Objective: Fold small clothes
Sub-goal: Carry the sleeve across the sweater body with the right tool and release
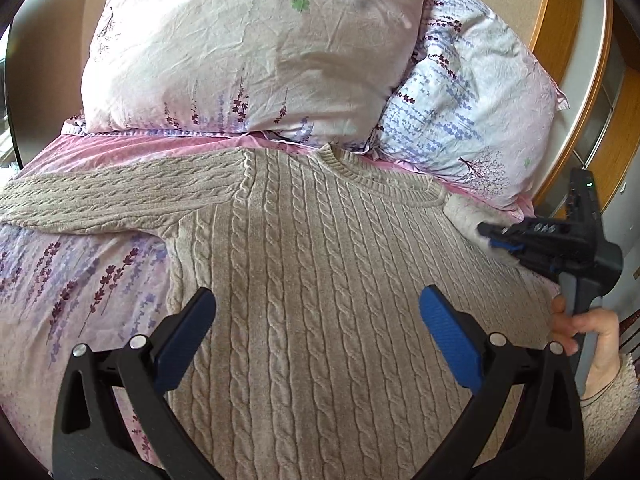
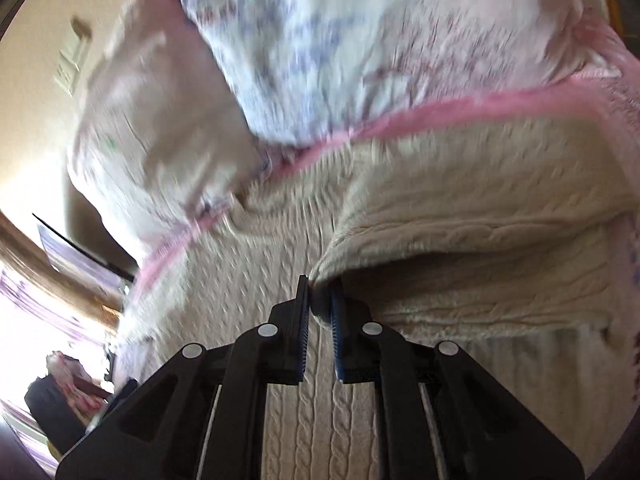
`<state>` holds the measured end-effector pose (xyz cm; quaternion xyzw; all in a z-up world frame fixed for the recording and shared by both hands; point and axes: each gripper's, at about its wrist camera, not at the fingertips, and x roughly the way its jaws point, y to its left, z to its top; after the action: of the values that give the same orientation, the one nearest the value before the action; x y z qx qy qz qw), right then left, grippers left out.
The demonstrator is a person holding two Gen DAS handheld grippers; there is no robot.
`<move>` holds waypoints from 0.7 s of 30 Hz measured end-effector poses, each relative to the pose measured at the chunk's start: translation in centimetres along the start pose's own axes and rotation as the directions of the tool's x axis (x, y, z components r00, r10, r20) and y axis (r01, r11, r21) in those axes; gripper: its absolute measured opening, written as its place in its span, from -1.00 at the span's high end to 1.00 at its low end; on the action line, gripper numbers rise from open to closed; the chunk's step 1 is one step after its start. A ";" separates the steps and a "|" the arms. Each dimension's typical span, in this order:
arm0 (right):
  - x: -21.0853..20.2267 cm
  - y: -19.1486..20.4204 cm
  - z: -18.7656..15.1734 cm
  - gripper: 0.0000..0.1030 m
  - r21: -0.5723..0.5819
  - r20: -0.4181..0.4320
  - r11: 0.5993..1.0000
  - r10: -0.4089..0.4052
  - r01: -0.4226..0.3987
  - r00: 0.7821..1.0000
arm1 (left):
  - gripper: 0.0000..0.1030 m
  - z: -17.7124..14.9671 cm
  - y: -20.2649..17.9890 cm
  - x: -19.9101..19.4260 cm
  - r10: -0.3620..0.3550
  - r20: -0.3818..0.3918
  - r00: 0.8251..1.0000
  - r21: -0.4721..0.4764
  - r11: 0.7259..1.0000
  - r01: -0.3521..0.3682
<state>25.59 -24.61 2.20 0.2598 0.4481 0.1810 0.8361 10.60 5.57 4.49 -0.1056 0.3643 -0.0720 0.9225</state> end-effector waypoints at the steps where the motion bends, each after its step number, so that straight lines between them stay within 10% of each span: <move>1: 0.6 -0.2 -0.2 0.73 0.014 -0.027 1.000 -0.008 0.008 1.000 | -0.97 0.0 0.0 0.1 -0.005 -0.003 1.000 0.003 1.000 0.005; 9: -2.6 -5.9 1.7 0.18 0.285 0.045 0.957 0.037 -0.049 0.998 | -0.96 2.2 -0.6 1.8 -0.163 -0.088 0.983 -0.002 0.986 0.164; 18: -5.9 -10.3 3.2 0.22 0.418 0.177 0.906 -0.157 0.070 0.972 | -0.88 3.3 -1.1 4.4 -0.237 -0.159 0.958 -0.039 0.972 0.234; 21: -6.0 -9.1 4.1 0.73 0.350 0.209 0.922 -0.247 0.163 0.946 | -0.74 3.6 -0.4 5.2 -0.262 -0.172 0.950 -0.086 0.964 0.250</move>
<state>26.46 -36.27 2.59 0.3671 0.3885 -0.0192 0.8450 16.80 4.64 3.75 -0.1741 0.4326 -0.1887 0.8642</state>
